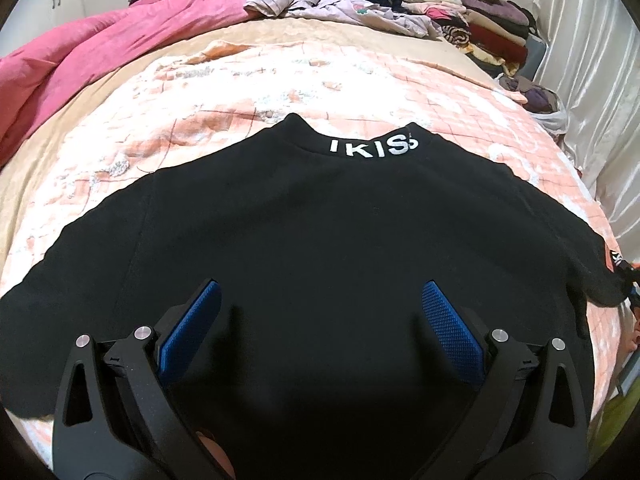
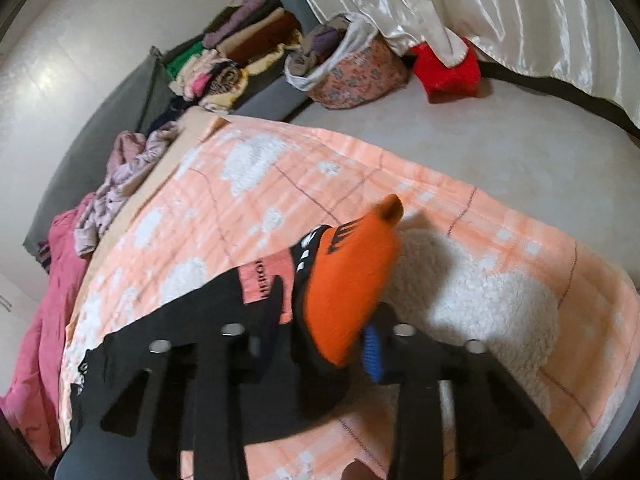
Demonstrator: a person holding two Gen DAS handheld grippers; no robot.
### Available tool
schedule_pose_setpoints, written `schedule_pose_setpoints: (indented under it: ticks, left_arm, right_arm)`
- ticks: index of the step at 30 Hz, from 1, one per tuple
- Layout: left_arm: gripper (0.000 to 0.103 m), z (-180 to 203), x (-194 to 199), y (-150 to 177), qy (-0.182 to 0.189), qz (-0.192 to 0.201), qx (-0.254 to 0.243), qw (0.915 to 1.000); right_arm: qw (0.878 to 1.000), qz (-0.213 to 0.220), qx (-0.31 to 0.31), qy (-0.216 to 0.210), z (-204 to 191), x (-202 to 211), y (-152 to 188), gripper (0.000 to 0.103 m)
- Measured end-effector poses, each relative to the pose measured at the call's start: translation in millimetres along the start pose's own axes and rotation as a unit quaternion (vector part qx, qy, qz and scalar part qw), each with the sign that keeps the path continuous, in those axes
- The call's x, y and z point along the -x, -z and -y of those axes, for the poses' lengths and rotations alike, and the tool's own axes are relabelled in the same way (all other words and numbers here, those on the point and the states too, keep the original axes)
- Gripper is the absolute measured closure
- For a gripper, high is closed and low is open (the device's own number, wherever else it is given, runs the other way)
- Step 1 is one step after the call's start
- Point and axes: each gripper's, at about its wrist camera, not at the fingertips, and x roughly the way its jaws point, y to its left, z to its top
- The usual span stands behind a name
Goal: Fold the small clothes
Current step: 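Lift the sleeve with the right tool and carry it across the shirt body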
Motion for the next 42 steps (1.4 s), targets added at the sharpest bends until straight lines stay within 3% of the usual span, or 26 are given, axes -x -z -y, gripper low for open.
schedule_pose_setpoints:
  ticks: [9,17,33,42]
  left_arm:
    - [0.008,-2.4,13.3,0.6,0.004,0.008,0.005,0.9999]
    - [0.008,-13.0,28.9,2.2,0.001,0.020,0.015,0.9997]
    - [0.008,-45.4,52.9,1.7,-0.012,0.047,0.037,0.9981]
    - [0.008,-71.0,58.0,2.4,0.014,0.044,0.073,0.9962]
  right_arm:
    - [0.994,0.042,0.070,-0.073,-50.6,39.5,2.4,0.086]
    - [0.978,0.047,0.129,-0.156,-129.6,70.8,14.9,0.086]
    - [0.935,-0.003,0.241,-0.259,-271.9,97.8,76.7,0.086]
    - [0.913,-0.045,0.279,-0.293,-329.6,94.1,122.3,0.086]
